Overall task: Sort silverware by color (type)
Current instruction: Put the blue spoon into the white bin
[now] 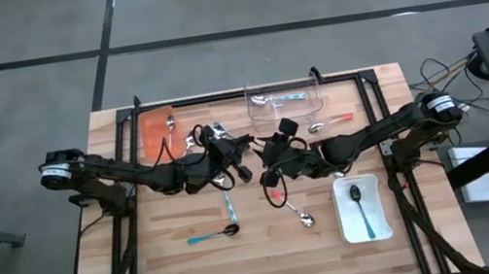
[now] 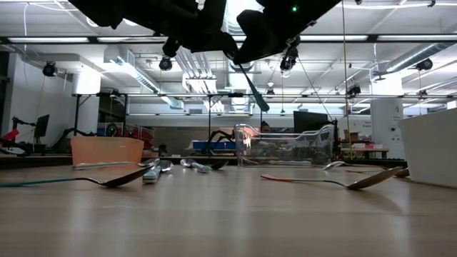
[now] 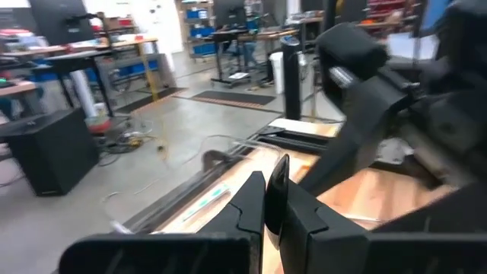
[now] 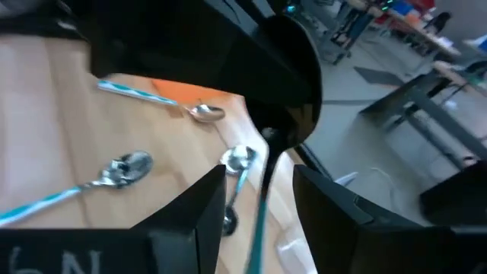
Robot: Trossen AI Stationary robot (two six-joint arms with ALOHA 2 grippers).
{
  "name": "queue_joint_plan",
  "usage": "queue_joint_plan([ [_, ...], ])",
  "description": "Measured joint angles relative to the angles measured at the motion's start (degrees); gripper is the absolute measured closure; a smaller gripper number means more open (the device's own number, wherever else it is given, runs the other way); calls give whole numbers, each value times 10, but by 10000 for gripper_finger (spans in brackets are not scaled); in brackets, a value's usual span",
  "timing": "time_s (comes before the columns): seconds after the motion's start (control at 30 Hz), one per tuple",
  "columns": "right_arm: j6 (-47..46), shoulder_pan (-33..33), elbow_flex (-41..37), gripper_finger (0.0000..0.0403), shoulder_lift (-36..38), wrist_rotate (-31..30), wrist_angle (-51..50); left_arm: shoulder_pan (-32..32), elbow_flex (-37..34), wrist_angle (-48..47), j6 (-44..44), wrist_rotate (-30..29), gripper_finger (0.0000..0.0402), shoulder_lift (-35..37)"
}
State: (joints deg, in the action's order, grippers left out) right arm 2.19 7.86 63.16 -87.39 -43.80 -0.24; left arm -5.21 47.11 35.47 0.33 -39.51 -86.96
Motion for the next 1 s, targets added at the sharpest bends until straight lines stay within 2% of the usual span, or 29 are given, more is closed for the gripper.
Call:
queue_joint_plan([
  [0.23,2,0,0,295,-12,-15,10,0,0,0,-3,2,401,0],
  [0.57,-11,0,0,384,-13,-16,11,0,0,1,-9,15,401,0],
  [0.8,-32,-1,0,388,-12,-15,10,0,0,1,-8,18,400,0],
  [1.0,-33,-1,0,390,-1,-6,-2,0,0,1,-9,32,379,1],
])
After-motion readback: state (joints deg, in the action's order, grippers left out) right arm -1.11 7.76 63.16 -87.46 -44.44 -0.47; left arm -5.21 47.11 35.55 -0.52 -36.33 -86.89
